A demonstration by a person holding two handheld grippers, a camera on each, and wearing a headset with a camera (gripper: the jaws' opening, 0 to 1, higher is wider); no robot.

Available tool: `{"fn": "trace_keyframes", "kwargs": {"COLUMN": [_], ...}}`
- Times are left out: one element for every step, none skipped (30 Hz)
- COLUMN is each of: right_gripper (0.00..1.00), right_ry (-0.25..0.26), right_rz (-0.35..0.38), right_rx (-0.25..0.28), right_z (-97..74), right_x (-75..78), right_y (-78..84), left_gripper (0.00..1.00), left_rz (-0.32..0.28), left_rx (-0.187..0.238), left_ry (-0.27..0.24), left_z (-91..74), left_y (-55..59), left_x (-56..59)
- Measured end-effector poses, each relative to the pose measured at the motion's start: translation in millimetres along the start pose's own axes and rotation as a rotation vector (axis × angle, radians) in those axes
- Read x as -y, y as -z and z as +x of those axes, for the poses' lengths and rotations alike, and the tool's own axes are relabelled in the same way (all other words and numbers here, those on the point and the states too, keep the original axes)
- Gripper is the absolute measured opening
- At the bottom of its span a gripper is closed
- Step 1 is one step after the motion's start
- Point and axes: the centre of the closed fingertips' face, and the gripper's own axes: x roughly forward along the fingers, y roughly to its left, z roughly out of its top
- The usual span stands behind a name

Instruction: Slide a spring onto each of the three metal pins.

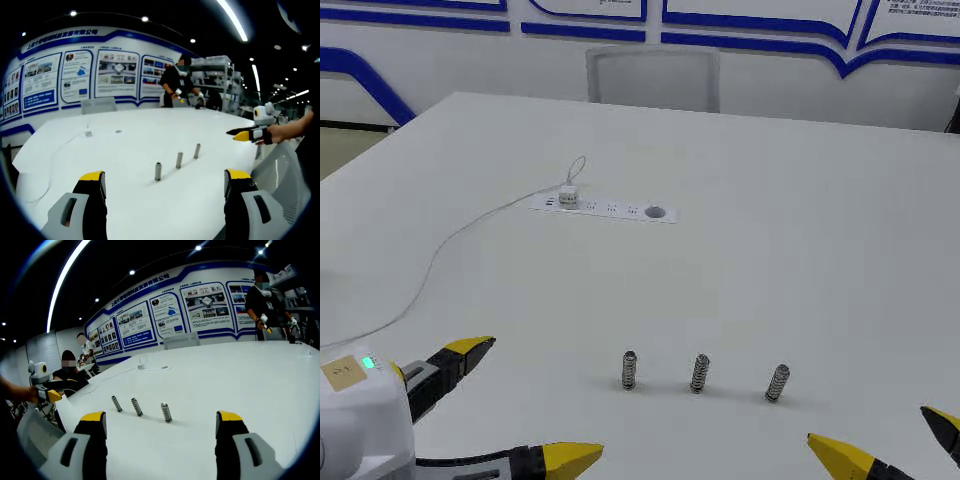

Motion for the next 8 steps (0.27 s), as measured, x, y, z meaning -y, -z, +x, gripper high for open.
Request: {"fn": "trace_keyframes", "kwargs": {"right_gripper": [0.91,0.91,0.91,0.91,0.91,0.91,0.91,0.91], "right_ry": [-0.002,-0.003,-0.004,-0.005,-0.005,-0.006,-0.006,-0.006], "right_rz": [0.002,0.003,0.002,0.000,0.000,0.001,0.002,0.001], "right_rx": [-0.001,-0.003,-0.004,-0.004,-0.005,-0.006,-0.008,-0.010], "right_z": [0.2,0.2,0.3,0.5,0.7,0.9,1.1,1.4], "right_x": [-0.3,-0.7,-1.1,-1.3,-1.4,-1.6,-1.7,-1.3], "right_y": [0.3,0.7,0.9,0.8,0.9,1.2,1.6,2.2], "left_gripper": [1.00,1.00,1.00,1.00,1.00,1.00,1.00,1.00], "left_rz": [0.003,0.004,0.004,0.004,0.004,0.006,0.006,0.005], "left_rx": [-0.007,-0.011,-0.013,-0.013,-0.014,-0.016,-0.019,-0.021], "left_ry": [0.001,0.000,0.002,0.005,0.008,0.008,0.008,0.007], "left_z": [0.1,0.2,0.1,0.1,0.1,0.2,0.4,0.8], "left_y": [1.5,2.2,2.8,2.8,3.3,3.8,4.3,4.8], "left_x": [-0.2,0.0,0.4,1.1,1.6,1.8,1.8,1.3]}}
